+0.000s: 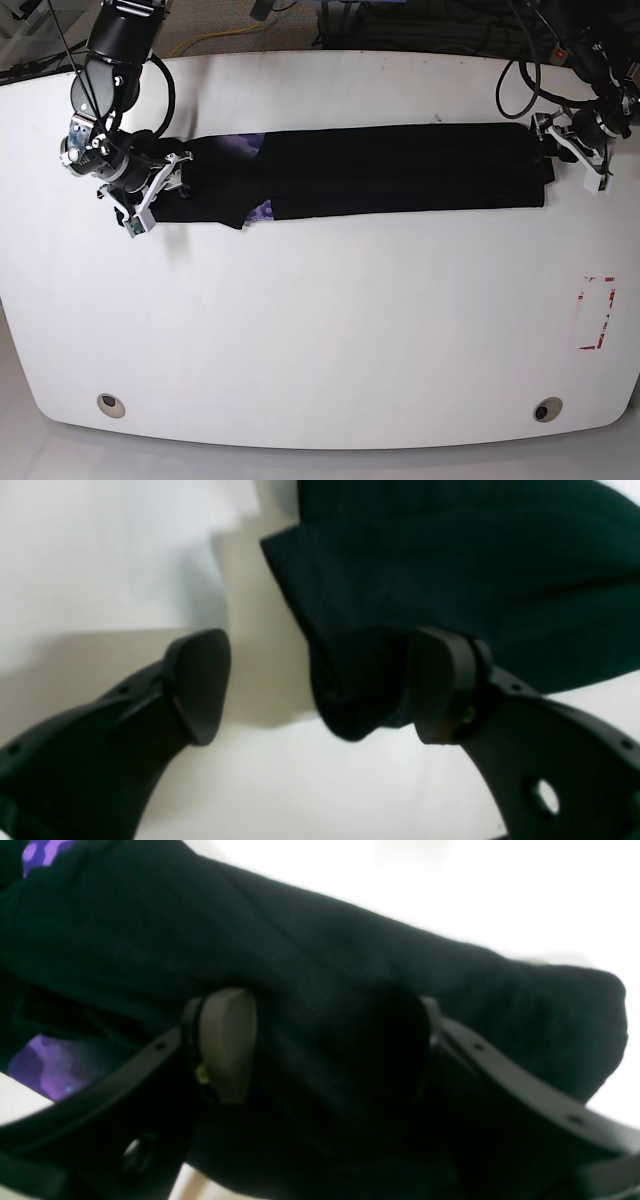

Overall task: Fold the T-shirt properly
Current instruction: 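Move the left gripper inward and grasp the strip's middle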

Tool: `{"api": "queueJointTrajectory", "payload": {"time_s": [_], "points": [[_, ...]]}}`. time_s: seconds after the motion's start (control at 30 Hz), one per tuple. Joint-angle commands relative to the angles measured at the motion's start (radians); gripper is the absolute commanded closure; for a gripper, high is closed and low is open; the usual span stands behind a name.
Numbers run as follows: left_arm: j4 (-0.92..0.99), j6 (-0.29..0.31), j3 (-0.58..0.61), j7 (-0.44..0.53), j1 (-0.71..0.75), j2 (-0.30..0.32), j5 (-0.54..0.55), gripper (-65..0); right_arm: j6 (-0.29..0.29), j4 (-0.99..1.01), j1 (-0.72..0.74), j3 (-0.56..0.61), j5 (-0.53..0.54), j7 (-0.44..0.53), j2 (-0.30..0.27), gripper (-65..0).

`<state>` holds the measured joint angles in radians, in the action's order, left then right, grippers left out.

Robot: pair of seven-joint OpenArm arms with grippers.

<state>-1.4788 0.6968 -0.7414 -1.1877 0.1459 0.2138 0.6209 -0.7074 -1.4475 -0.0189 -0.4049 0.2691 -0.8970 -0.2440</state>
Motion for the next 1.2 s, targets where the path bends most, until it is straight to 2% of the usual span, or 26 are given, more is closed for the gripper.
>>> {"api": "queueJointTrajectory", "payload": {"time_s": [0.0, 0.13, 0.17, 0.23, 0.3, 0.33, 0.37, 0.47, 0.7, 0.87, 1.17], "points": [[0.030, 0.001, 0.055, 0.002, -0.029, 0.014, 0.006, -51.7, 0.009, 0.000, -0.005, -0.001, -0.034, -0.057, -0.008, -40.1], [0.089, 0.001, 0.092, 0.002, -0.055, 0.013, 0.006, -50.6, 0.009, 0.000, -0.005, -0.001, -0.032, -0.057, -0.008, -40.1], [0.102, 0.001, 0.093, 0.002, -0.062, 0.011, 0.006, -47.2, 0.009, 0.000, -0.005, -0.001, -0.032, -0.057, -0.008, -40.1], [0.105, 0.001, 0.093, 0.001, -0.070, -0.003, 0.004, -35.0, 0.009, 0.000, -0.005, -0.001, -0.032, -0.057, -0.008, -40.1], [0.099, 0.001, 0.093, 0.001, -0.068, -0.011, 0.004, -15.7, 0.009, 0.000, -0.005, -0.002, -0.032, -0.057, -0.008, -40.1], [0.099, 0.001, 0.095, -0.002, -0.068, -0.011, 0.004, -8.1, 0.009, 0.000, -0.005, -0.002, -0.032, -0.057, -0.008, -40.1], [0.099, 0.001, 0.099, -0.002, -0.068, -0.011, 0.004, -5.6, 0.009, 0.000, -0.006, -0.002, -0.032, -0.057, -0.008, -40.1], [0.066, 0.001, 0.127, -0.002, -0.062, -0.006, 0.006, -6.3, 0.009, 0.000, -0.006, -0.002, -0.032, -0.057, -0.008, -40.1], [-0.231, 0.001, 0.161, -0.004, -0.001, -0.015, 0.006, -6.1, 0.009, 0.000, -0.006, -0.002, -0.032, -0.057, -0.007, -40.1], [-0.434, 0.001, 0.351, -0.004, 0.010, -0.009, 0.001, -6.1, 0.009, 0.000, -0.008, -0.002, -0.032, -0.057, -0.007, -40.1], [-0.455, 0.001, 0.595, -0.004, -0.070, -0.015, 0.004, -6.3, 0.009, 0.000, -0.008, -0.002, -0.034, -0.058, 0.013, -40.1]]}}
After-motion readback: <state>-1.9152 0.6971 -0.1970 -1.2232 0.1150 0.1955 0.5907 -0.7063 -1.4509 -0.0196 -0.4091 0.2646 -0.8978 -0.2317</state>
